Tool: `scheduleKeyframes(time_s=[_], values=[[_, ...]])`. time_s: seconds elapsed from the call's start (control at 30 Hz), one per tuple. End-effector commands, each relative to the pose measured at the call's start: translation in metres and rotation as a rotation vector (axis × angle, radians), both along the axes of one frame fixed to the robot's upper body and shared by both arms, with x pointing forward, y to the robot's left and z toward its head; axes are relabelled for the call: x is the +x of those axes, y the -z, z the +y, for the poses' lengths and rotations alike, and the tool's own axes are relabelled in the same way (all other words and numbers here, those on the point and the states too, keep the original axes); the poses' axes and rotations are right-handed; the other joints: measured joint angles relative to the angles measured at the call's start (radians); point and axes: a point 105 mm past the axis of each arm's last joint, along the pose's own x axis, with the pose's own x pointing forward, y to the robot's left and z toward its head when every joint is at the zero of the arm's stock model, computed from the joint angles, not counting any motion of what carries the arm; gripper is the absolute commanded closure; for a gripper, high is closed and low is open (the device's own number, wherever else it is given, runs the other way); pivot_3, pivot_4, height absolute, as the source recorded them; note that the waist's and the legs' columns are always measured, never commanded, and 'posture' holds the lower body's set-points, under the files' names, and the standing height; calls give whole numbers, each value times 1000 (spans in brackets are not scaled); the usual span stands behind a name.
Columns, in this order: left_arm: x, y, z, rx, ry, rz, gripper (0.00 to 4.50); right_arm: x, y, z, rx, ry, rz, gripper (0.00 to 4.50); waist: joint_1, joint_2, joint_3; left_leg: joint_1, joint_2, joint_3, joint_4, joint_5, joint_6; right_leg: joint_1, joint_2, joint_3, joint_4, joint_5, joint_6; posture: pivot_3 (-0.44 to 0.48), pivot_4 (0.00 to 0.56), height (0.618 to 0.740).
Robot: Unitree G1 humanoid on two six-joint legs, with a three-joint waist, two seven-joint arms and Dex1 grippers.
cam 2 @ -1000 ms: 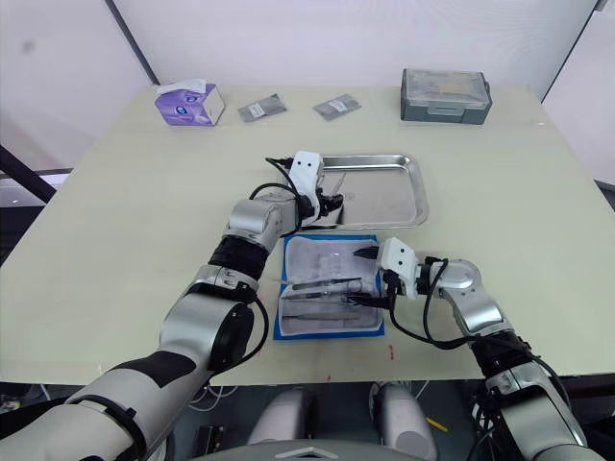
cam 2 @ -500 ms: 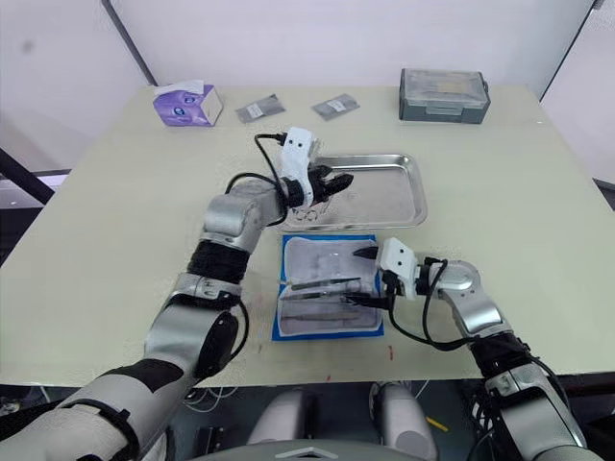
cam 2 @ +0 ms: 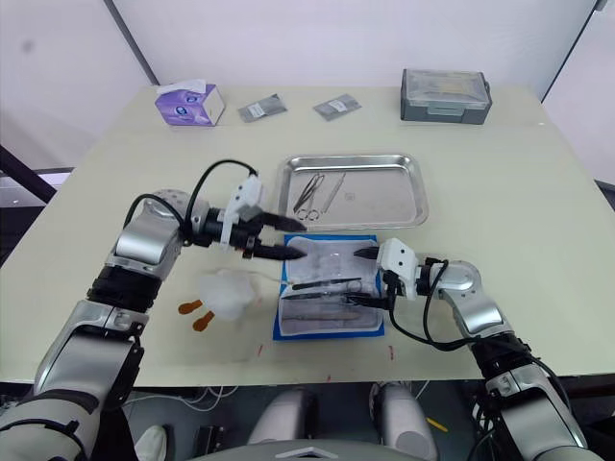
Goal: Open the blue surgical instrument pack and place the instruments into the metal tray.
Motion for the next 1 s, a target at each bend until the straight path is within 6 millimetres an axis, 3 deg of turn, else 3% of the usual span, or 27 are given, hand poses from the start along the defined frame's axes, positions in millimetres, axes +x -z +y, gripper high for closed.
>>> scheduleKeyframes(time_s=[0.03, 0.67, 1.0], values=[[-6, -1, -2, 25, 74, -40, 1456, -21, 59, -21, -180, 30, 186, 0, 0, 0, 0, 0, 0, 0, 0, 0, 0, 0, 0, 0, 0, 0, 0, 0, 150, 734], [-3, 38, -11, 88, 95, -102, 1456, -22, 58, -24, -185, 36, 188, 0, 2, 0, 0, -1, 0, -1, 1, 0, 1, 0, 0, 0, 0, 0, 0, 0, 150, 734], [-13, 65, 0, 42, 77, -46, 1456, -23, 58, -24, -185, 37, 185, 0, 3, 0, -2, 0, 0, -2, 1, 0, 1, 0, -1, -1, 0, 0, 0, 0, 150, 734]])
